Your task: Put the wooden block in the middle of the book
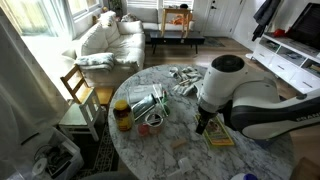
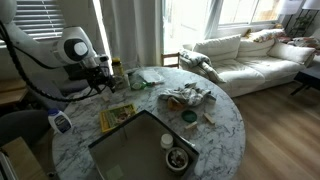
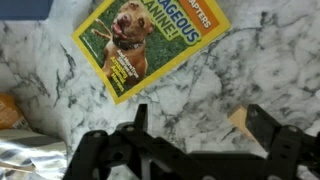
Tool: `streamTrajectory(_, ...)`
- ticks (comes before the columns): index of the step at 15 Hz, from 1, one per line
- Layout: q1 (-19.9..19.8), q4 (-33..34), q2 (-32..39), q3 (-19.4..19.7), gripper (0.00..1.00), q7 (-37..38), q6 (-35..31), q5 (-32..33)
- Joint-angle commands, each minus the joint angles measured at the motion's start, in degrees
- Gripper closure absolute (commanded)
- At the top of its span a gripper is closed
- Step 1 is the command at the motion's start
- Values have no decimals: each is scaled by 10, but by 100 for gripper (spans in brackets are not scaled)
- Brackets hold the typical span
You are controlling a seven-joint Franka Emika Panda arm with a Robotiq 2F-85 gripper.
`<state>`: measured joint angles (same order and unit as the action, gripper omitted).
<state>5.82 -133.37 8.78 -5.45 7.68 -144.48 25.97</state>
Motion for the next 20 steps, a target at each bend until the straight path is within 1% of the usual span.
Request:
streamTrajectory(1,0,11,32,-14,0,-126,-43,-48)
streamTrajectory(4,-6,27,58,-39,0,-246,-40,-111)
streamTrajectory(6,-9,40,78,-55,0,-317,-29,-139)
streamTrajectory(8,-8,52,93,-63,0,-358,-31,-142)
streamTrajectory(10,-2,62,107,-55,0,-376,-34,-109)
streamTrajectory(12,-1,67,117,-53,0,-393,-40,-97)
streamTrajectory(16,3,76,136,-49,0,-394,-79,-73)
streamTrajectory(17,4,82,143,-48,6,-393,-85,-66)
streamTrajectory(18,7,86,149,-46,13,-389,-91,-56)
streamTrajectory(20,10,95,159,-44,18,-388,-96,-40)
